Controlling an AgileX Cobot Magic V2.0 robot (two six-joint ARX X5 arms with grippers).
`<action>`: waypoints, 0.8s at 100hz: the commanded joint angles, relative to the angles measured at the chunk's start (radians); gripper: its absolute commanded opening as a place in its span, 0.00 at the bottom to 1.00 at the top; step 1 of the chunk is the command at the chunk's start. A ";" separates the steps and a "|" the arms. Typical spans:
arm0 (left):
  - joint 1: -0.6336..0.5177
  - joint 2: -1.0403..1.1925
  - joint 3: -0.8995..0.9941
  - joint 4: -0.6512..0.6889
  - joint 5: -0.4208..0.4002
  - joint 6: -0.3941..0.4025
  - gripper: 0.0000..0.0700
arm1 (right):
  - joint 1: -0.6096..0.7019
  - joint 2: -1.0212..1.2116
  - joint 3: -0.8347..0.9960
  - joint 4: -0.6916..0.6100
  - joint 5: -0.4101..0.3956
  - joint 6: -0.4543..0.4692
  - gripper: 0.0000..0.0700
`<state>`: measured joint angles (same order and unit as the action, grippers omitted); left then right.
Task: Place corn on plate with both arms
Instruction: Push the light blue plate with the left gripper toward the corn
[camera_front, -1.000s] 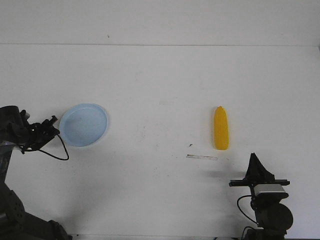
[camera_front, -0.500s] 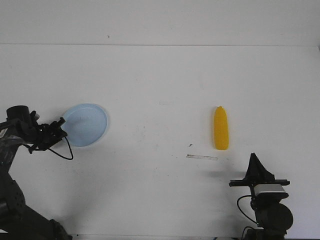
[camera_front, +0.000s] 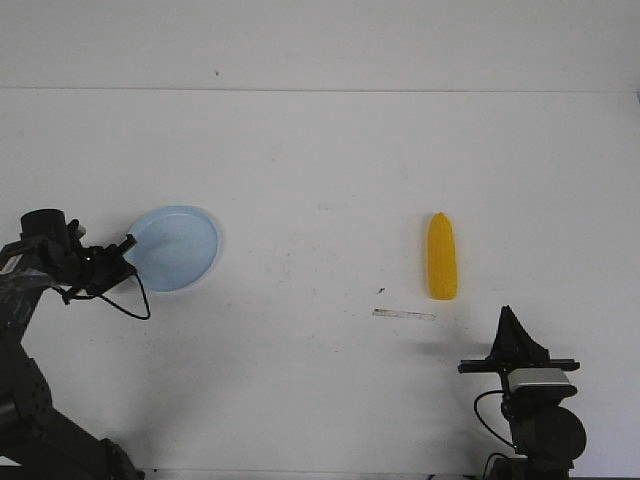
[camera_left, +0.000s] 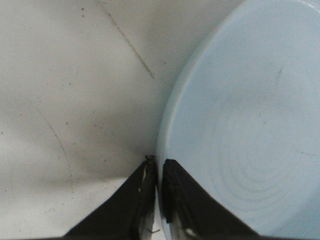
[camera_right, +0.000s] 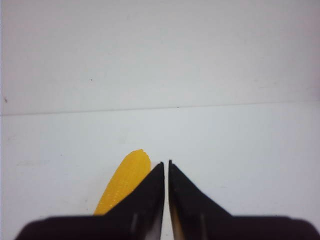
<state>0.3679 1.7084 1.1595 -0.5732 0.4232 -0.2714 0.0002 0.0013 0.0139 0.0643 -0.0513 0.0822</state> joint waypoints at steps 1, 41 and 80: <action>-0.002 0.011 0.011 -0.003 0.004 0.016 0.00 | 0.002 0.000 -0.001 0.010 0.000 -0.005 0.02; -0.192 -0.111 0.011 -0.032 0.010 -0.023 0.00 | 0.002 0.000 -0.001 0.010 0.000 -0.005 0.02; -0.568 -0.064 0.011 0.061 0.030 -0.093 0.00 | 0.002 0.000 -0.001 0.010 0.000 -0.005 0.02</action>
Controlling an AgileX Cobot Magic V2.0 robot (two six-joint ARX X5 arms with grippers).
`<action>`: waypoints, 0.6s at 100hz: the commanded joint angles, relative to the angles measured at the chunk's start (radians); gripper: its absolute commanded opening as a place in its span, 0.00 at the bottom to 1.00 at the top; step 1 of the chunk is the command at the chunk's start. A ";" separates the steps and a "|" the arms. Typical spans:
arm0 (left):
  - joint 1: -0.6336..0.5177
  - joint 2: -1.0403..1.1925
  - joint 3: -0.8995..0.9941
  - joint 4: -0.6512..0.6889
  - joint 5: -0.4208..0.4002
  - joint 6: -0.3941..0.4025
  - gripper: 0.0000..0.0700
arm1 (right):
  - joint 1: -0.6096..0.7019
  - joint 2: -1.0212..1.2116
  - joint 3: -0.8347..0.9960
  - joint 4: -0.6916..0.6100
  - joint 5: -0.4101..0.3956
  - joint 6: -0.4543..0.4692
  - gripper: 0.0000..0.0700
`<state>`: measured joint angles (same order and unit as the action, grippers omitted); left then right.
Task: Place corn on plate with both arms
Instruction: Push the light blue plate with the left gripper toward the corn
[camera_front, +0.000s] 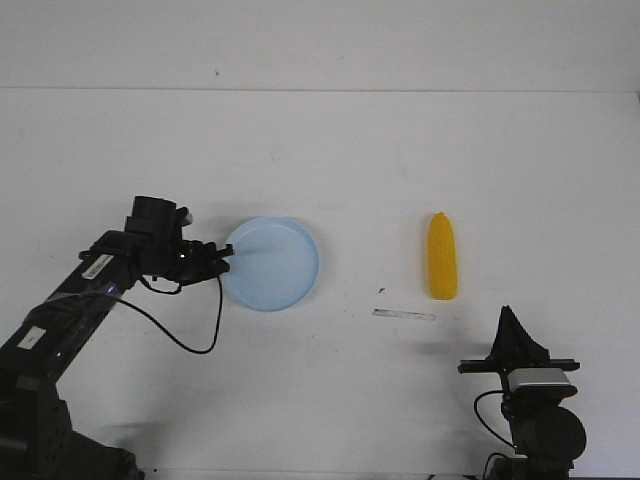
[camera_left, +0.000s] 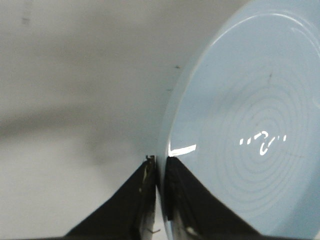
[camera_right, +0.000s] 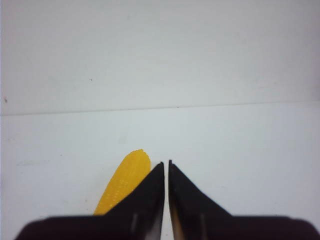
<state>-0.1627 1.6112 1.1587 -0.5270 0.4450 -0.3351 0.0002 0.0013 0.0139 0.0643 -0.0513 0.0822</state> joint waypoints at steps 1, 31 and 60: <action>-0.045 0.037 0.011 0.019 0.008 -0.029 0.00 | 0.002 0.000 -0.001 0.010 0.000 -0.005 0.02; -0.172 0.118 0.011 0.103 0.008 -0.052 0.01 | 0.002 0.000 -0.001 0.010 0.000 -0.005 0.02; -0.176 0.104 0.011 0.100 -0.001 -0.051 0.26 | 0.002 0.000 -0.001 0.010 0.000 -0.005 0.02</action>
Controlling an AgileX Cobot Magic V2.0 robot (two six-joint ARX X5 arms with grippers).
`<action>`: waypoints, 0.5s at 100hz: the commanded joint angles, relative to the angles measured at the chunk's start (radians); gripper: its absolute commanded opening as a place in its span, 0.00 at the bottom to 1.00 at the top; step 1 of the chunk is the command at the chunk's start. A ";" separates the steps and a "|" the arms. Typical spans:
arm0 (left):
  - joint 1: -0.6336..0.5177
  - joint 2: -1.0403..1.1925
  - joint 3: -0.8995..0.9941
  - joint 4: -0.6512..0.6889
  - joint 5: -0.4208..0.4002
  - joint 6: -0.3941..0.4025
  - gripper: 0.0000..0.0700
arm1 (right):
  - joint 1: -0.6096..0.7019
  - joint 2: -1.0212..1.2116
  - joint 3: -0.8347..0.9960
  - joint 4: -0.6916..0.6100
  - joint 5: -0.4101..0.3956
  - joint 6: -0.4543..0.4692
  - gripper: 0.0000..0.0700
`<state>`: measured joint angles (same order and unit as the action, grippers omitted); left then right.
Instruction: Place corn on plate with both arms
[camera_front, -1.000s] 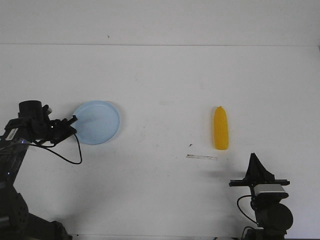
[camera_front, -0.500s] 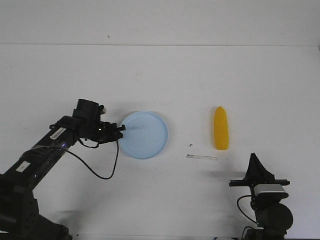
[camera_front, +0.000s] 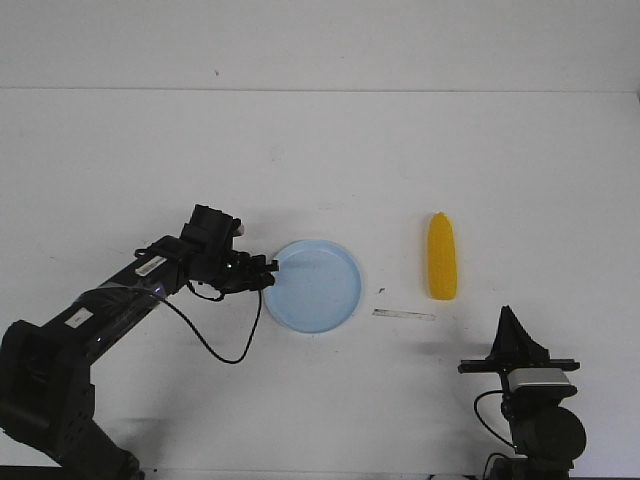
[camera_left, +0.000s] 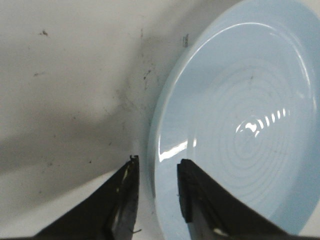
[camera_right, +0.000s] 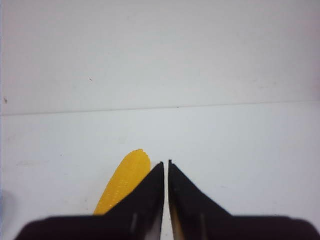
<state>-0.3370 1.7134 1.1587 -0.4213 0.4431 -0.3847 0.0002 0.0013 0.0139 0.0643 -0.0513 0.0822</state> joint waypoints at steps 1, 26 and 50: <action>-0.001 -0.001 0.011 -0.007 0.001 -0.002 0.26 | 0.002 0.000 -0.001 0.010 0.000 -0.005 0.02; 0.061 -0.115 0.010 -0.019 -0.003 0.006 0.23 | 0.002 0.000 -0.001 0.010 0.000 -0.005 0.02; 0.117 -0.265 -0.047 0.075 -0.108 0.093 0.01 | 0.002 0.000 -0.001 0.010 0.000 -0.005 0.02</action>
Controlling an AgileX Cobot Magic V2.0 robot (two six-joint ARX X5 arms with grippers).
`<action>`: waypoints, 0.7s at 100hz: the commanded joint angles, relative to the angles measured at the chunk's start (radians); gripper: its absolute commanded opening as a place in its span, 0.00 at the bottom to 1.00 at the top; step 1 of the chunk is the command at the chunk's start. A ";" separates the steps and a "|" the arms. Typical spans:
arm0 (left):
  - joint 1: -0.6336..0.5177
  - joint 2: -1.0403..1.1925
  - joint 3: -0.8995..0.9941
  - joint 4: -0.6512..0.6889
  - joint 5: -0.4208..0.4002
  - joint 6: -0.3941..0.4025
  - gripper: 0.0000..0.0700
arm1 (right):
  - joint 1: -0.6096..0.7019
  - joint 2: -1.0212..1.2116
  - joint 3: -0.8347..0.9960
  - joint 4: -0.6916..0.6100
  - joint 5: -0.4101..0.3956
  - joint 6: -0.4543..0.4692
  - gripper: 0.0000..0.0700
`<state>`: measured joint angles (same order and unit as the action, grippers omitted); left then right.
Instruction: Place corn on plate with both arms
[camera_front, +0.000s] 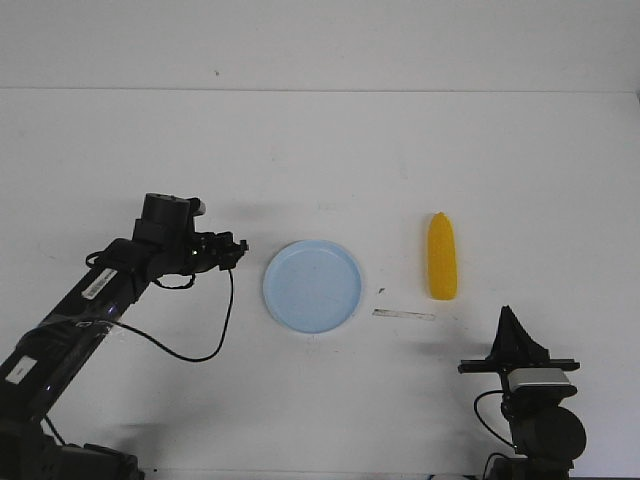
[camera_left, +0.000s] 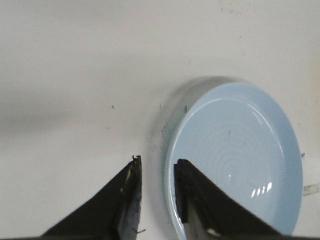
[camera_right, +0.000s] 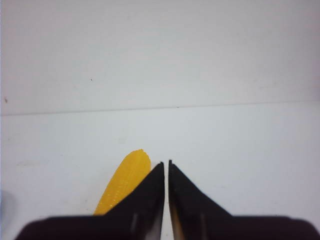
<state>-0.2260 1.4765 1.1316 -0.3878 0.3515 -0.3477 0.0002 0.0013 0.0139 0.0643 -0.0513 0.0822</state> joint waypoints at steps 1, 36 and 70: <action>0.007 -0.035 -0.028 0.054 -0.019 0.059 0.00 | 0.002 0.000 -0.001 0.010 0.000 -0.005 0.02; 0.063 -0.410 -0.413 0.559 -0.216 0.197 0.00 | 0.002 0.000 -0.001 0.010 0.000 -0.005 0.02; 0.078 -0.857 -0.661 0.574 -0.343 0.334 0.00 | 0.002 0.000 -0.001 0.010 0.000 -0.005 0.02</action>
<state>-0.1478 0.6800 0.4931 0.1757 0.0093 -0.0601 0.0002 0.0013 0.0139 0.0643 -0.0513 0.0818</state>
